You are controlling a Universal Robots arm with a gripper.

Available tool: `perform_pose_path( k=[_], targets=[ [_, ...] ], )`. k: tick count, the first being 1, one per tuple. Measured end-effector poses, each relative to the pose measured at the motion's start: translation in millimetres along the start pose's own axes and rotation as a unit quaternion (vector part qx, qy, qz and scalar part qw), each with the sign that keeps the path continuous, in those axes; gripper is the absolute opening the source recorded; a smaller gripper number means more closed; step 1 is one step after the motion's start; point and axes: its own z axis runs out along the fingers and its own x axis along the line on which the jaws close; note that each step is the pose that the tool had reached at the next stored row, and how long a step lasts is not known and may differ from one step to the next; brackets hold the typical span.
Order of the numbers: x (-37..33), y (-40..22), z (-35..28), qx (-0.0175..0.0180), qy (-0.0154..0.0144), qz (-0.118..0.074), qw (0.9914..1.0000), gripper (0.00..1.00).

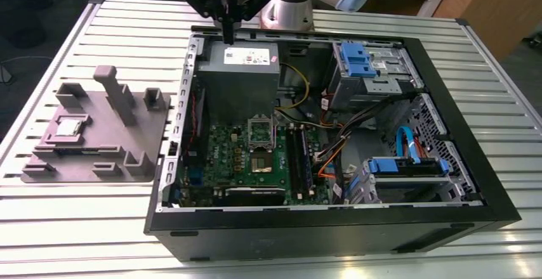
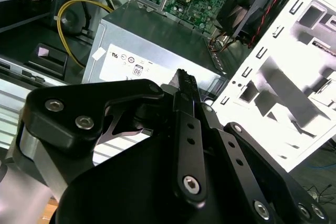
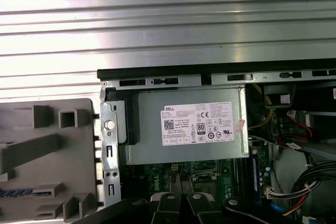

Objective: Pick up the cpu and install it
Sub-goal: 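Reach for the cpu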

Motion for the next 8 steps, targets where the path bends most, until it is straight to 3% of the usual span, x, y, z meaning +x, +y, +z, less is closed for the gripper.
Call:
perform_pose_path(
  k=[8],
  targets=[
    [2.3,-0.2,-0.1,0.0,0.0,0.0,1.0,0.1]
  ],
)
